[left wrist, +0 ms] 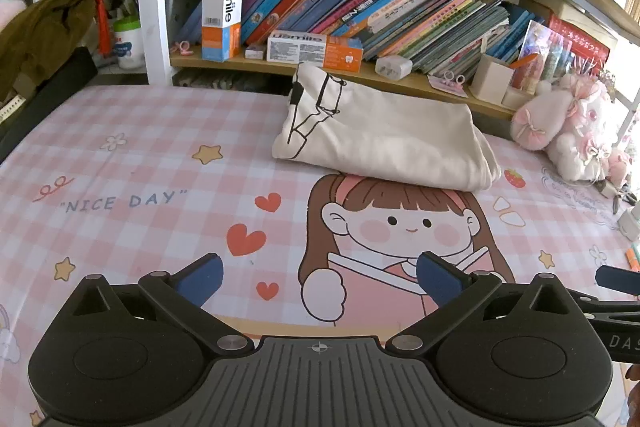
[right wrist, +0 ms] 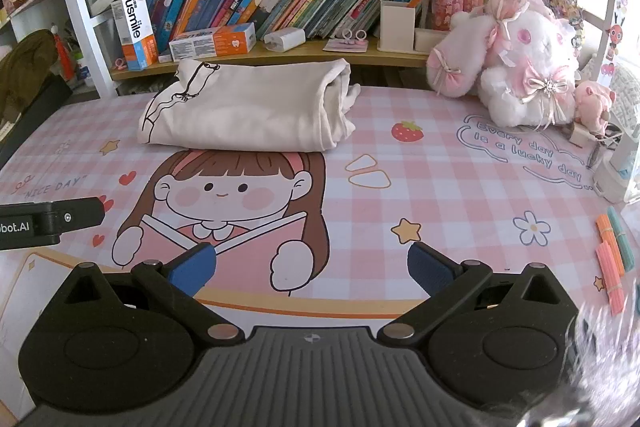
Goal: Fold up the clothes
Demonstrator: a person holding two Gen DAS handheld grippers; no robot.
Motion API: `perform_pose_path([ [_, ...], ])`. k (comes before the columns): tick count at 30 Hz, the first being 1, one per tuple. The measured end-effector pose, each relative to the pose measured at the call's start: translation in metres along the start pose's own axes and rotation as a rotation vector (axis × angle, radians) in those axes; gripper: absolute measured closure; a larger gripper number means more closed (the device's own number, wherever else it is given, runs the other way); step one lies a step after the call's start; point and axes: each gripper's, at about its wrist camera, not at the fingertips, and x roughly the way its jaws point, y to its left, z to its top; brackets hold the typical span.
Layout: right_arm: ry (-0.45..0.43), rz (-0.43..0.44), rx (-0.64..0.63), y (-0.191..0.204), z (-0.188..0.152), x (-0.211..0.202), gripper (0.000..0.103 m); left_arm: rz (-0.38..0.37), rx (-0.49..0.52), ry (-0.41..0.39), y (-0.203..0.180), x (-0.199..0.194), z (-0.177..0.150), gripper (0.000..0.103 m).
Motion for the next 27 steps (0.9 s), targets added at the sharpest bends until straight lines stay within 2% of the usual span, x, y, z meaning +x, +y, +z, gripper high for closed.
perform_pose_path([
  [27, 0.005, 0.004, -0.003, 0.0019, -0.0008, -0.0004, 0.000, -0.019, -0.027, -0.012, 0.0013, -0.0018, -0.0017, 0.000],
])
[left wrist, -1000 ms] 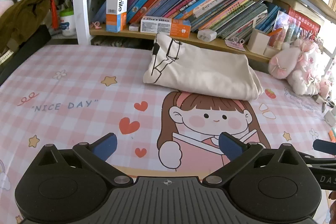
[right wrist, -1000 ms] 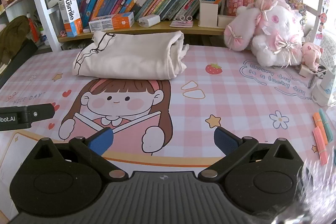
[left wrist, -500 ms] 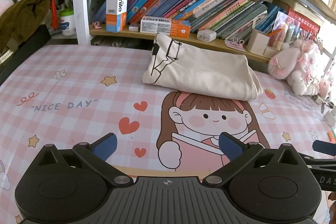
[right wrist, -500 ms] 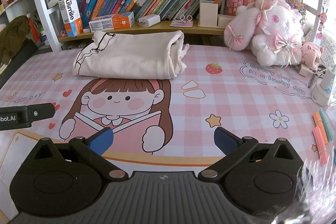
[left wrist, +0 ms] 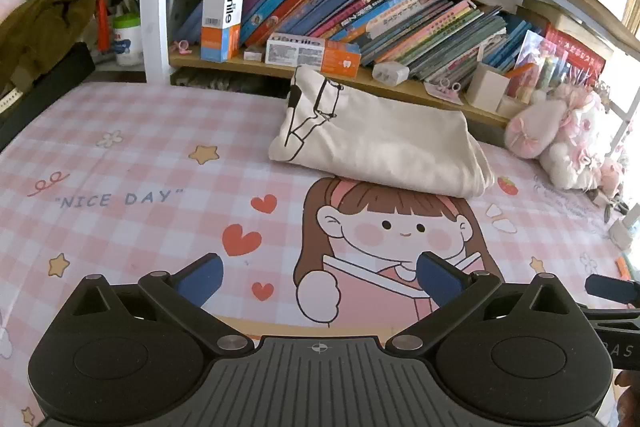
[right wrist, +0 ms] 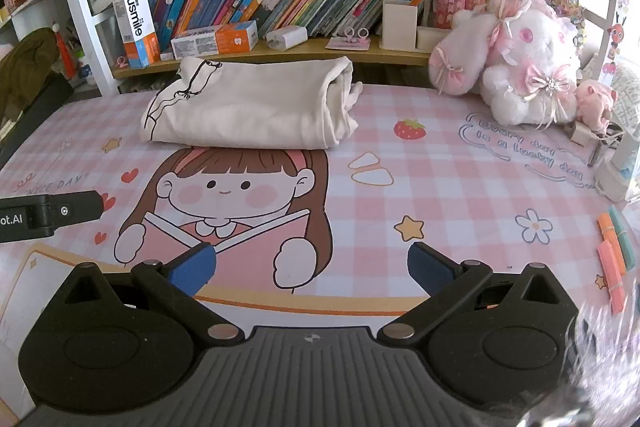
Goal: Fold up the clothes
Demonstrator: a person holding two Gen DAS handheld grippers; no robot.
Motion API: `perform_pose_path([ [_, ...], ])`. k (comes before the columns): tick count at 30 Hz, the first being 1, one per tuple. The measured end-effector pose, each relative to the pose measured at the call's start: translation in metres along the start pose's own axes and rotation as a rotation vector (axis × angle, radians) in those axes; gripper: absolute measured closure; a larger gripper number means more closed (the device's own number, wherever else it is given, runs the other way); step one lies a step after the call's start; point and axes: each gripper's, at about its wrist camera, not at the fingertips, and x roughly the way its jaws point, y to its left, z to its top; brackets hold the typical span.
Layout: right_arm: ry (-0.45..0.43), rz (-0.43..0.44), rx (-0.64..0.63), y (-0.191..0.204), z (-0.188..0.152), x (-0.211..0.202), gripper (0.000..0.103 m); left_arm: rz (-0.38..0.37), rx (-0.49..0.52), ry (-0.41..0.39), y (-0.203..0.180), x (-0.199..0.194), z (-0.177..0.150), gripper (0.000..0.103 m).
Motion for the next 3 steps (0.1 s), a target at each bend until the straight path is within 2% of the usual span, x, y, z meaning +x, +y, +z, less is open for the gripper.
perform_pose_path([
  [3, 0.002, 0.000, 0.000, 0.0006, -0.0004, 0.0002, 0.000, 0.001, -0.001, 0.001, -0.0006, 0.0002, -0.0006, 0.000],
])
